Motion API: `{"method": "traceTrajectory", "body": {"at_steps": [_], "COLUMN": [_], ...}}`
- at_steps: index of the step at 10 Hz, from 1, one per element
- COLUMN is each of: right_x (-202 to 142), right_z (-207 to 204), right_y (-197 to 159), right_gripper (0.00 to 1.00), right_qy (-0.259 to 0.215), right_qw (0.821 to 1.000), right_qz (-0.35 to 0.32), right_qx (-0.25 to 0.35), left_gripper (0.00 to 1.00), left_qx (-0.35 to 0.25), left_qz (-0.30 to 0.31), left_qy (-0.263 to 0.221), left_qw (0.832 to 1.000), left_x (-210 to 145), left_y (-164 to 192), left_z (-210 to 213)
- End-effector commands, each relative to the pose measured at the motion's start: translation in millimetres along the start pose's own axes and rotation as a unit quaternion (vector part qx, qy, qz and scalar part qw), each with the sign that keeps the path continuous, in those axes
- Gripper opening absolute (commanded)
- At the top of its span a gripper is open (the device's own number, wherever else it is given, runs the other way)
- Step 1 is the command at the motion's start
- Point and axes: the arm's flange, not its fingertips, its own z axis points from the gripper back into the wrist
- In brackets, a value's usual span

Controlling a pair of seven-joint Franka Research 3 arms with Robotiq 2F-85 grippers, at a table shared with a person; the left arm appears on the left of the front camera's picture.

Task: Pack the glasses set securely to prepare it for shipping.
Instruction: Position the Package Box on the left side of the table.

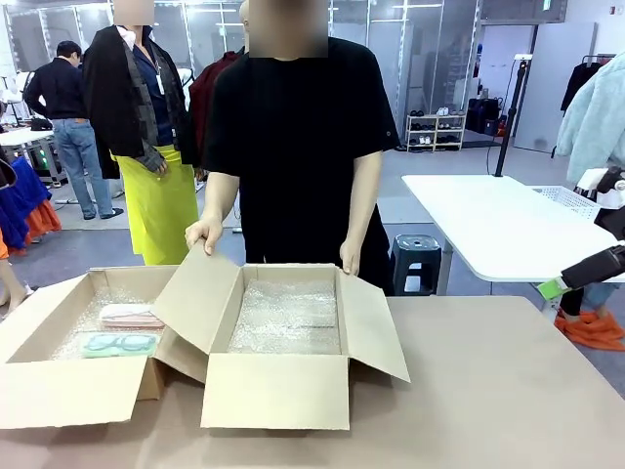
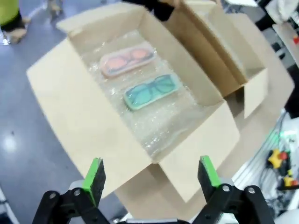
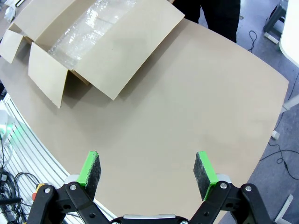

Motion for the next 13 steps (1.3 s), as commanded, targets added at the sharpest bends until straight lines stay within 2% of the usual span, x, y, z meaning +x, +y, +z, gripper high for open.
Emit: {"method": "traceTrajectory", "body": {"at_steps": [1,3,5,7,9,11,12,13], "right_x": [1,1,1,1,1,1,1,1], "right_z": [0,0,0,0,0,0,0,0], "right_y": [2,2,2,2,2,2,2,2], "right_gripper": [1.00,1.00,1.00,1.00,1.00,1.00,1.00,1.00], "right_qy": [0.003,0.003,0.003,0.003,0.003,0.003,0.003,0.003], "right_qw": [1.000,1.000,1.000,1.000,1.000,1.000,1.000,1.000], "right_qz": [-0.005,-0.005,-0.005,-0.005,-0.005,-0.005,-0.005,-0.005], "right_qx": [-0.004,-0.004,-0.004,-0.004,-0.004,-0.004,-0.004,-0.004], "left_gripper": [1.00,1.00,1.00,1.00,1.00,1.00,1.00,1.00], "left_qx": [0.036,0.039,0.058,0.044,0.039,-0.002,0.030,0.030], "left_qz": [-0.060,-0.083,-0.115,-0.089,-0.054,-0.038,-0.061,-0.061], "left_qy": [0.026,0.103,0.129,0.152,0.164,0.161,0.156,0.156], "left_qw": [0.997,0.990,0.983,0.983,0.984,0.986,0.985,0.985], "left_x": [12,40,59,68,72,69,77,77], "left_y": [-46,-91,-135,-174,-191,-186,-192,-192], "left_z": [-22,-52,-76,-97,-102,-103,-109,-109]}}
